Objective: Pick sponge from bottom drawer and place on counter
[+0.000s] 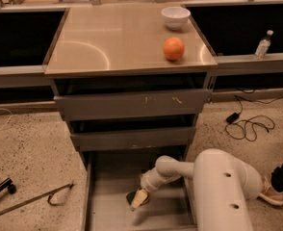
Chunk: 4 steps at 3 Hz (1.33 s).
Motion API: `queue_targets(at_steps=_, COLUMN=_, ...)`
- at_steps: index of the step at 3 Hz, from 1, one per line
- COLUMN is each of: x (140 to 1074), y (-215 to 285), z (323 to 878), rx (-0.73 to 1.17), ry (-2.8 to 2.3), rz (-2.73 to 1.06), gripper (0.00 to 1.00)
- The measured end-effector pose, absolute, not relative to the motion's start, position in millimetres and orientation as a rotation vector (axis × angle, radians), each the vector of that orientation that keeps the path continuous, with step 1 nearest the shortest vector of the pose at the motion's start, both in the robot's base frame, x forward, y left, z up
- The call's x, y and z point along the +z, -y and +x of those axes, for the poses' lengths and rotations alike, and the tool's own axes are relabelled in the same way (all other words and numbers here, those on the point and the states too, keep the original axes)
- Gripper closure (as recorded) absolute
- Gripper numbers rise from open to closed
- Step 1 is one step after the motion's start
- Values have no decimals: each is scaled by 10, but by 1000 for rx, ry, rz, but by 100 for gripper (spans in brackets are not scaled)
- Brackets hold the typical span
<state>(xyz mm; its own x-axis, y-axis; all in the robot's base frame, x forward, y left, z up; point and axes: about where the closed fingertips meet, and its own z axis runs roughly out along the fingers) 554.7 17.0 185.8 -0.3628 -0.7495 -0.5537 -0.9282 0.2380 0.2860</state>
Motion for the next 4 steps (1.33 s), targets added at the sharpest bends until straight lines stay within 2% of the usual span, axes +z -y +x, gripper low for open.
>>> queue_targets(at_steps=1, x=1294, y=-198, z=5693, rx=815, ry=-2199, rz=-1621, gripper=0)
queue_targets(at_steps=2, x=1293, y=-198, z=5693, rx=815, ry=-2199, rz=-1621, gripper=0)
queue_targets(at_steps=4, x=1187, y=-306, z=5557, rx=684, ry=-2264, rz=-1673, gripper=0)
